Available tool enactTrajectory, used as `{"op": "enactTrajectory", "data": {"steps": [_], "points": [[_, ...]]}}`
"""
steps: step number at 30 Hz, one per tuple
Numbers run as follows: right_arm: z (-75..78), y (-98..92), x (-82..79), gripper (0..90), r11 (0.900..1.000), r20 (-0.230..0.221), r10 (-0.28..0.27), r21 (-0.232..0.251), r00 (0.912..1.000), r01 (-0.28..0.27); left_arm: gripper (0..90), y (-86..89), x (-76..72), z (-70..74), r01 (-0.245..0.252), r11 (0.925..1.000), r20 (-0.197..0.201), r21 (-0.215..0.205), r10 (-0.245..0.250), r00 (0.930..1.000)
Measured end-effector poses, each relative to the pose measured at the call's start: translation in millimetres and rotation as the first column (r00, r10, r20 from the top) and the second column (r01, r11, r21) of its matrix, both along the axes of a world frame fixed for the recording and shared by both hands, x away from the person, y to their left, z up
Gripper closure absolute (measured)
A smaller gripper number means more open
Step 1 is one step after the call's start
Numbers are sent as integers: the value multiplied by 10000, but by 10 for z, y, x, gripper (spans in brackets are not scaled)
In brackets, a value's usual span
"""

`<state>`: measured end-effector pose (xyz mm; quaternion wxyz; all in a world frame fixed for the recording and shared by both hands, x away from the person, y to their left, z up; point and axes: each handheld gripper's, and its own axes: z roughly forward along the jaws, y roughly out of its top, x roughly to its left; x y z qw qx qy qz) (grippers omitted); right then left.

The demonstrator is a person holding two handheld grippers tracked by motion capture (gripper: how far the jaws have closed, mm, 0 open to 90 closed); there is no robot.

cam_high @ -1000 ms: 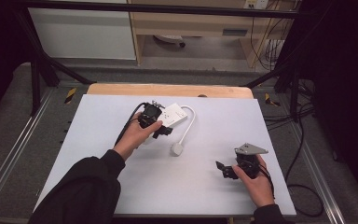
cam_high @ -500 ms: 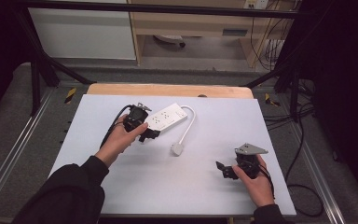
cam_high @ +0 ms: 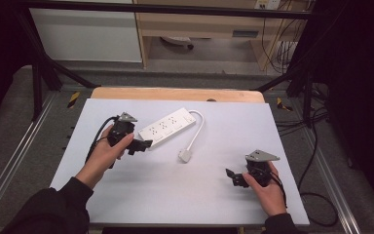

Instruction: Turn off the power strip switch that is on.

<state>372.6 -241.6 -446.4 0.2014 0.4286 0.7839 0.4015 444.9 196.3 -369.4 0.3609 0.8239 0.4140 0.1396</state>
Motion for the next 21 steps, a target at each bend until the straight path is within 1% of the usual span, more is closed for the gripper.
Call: {"op": "enactTrajectory", "data": {"steps": [2,5,8,9,11,14,17,21], "points": [[-1,-3,1,43,10000,3,6,-30,10000,-6,100,56,-60,-10,-95,9999,83,-101,96,9999],[-3,-4,3,43,10000,13,-17,-22,10000,17,100,140,-166,-36,-223,9992,70,-337,226,9997],[-2,-1,1,43,10000,-36,-27,-5,10000,27,105,232,-283,-55,-430,9978,291,-512,445,9986],[-3,-1,3,43,10000,-18,-5,-26,10000,5,107,266,-317,-58,-523,9969,389,-585,546,9977],[-4,2,4,43,10000,-22,-3,-19,10000,3,109,326,-386,-68,-693,9946,457,-767,729,9963],[-3,3,2,43,10000,-44,-6,-36,10000,6,108,406,-484,-87,-901,9934,625,-711,946,9936],[-2,0,2,43,10000,-45,-9,-50,10000,9,114,476,-576,-116,-1072,9892,664,-1001,1142,9912],[-2,5,-3,43,10000,-84,-12,-34,10000,11,114,561,-670,-156,-1246,9858,735,-1127,1333,9884]]}}
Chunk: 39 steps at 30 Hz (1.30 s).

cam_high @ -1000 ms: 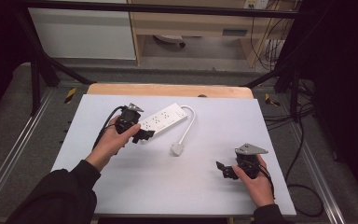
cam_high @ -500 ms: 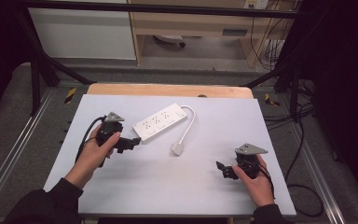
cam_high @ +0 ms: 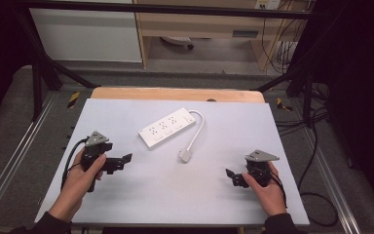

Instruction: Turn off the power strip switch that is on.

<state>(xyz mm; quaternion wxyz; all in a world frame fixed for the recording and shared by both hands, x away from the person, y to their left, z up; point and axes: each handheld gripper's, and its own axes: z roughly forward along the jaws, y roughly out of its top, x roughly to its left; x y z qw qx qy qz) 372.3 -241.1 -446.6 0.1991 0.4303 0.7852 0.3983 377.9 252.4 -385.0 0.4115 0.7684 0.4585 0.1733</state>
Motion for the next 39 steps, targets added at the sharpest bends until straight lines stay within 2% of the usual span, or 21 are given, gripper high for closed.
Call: {"op": "enactTrajectory", "data": {"steps": [3,11,18,23,26,28,37,39], "points": [[0,-1,-2,43,10000,3,2,-7,10000,-2,114,80,-55,-17,-127,9999,97,-59,127,9999],[-5,0,4,43,10000,7,-5,-6,10000,5,118,356,-197,-98,-879,9948,300,-520,895,9955],[-5,-3,4,43,10000,17,-33,-49,10000,33,127,453,-331,-206,-1165,9900,468,-793,1204,9916],[-10,-13,6,43,10000,12,-57,-66,10000,57,127,418,-422,-321,-993,9914,292,-851,1021,9943],[-13,-15,9,42,10000,-13,-75,19,10000,75,127,382,-464,-380,-788,9942,-127,-738,781,9969],[-15,-14,9,42,10000,-16,-86,-2,10000,86,127,362,-487,-400,-647,9961,-269,-596,632,9976],[-37,-21,23,40,9999,-119,-82,-106,9999,81,125,277,-625,-536,-246,9989,-774,-390,215,9968],[-51,-24,34,39,9997,-174,-149,-206,9997,146,125,270,-645,-539,-189,9994,-751,-295,166,9970]]}}
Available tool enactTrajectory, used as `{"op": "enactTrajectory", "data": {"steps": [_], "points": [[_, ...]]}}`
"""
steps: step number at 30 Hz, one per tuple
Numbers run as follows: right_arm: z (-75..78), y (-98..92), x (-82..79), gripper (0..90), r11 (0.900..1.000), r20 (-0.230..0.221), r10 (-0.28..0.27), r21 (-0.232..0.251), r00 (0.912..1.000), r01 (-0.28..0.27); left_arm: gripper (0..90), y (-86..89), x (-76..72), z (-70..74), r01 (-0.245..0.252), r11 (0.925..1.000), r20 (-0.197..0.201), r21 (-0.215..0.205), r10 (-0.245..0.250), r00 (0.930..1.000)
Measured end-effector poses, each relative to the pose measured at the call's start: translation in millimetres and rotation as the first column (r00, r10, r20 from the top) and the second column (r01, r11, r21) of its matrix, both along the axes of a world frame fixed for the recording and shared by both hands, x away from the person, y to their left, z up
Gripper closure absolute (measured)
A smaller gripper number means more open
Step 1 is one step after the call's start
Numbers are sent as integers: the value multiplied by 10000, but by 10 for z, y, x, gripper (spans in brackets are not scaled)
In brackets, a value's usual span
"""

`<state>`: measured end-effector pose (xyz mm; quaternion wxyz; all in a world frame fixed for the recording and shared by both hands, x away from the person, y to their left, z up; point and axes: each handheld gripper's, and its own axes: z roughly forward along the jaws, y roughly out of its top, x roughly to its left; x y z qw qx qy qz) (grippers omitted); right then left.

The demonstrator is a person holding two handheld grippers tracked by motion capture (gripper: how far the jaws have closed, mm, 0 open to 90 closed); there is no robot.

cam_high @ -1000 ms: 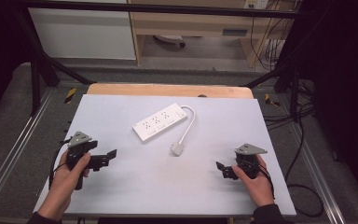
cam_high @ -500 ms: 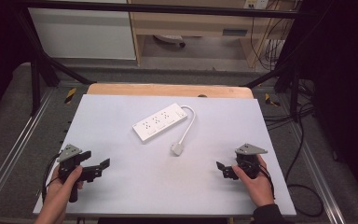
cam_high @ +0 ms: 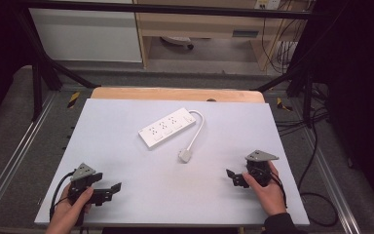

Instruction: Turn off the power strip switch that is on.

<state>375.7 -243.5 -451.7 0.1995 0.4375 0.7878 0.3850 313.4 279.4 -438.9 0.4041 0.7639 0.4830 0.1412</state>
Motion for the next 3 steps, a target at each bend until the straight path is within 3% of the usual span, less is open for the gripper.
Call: {"op": "enactTrajectory", "data": {"steps": [3], "points": [[-35,-12,49,38,9993,-148,-335,-151,9993,333,125,-7,15,-5,-66,9999,67,97,65,10000]]}}
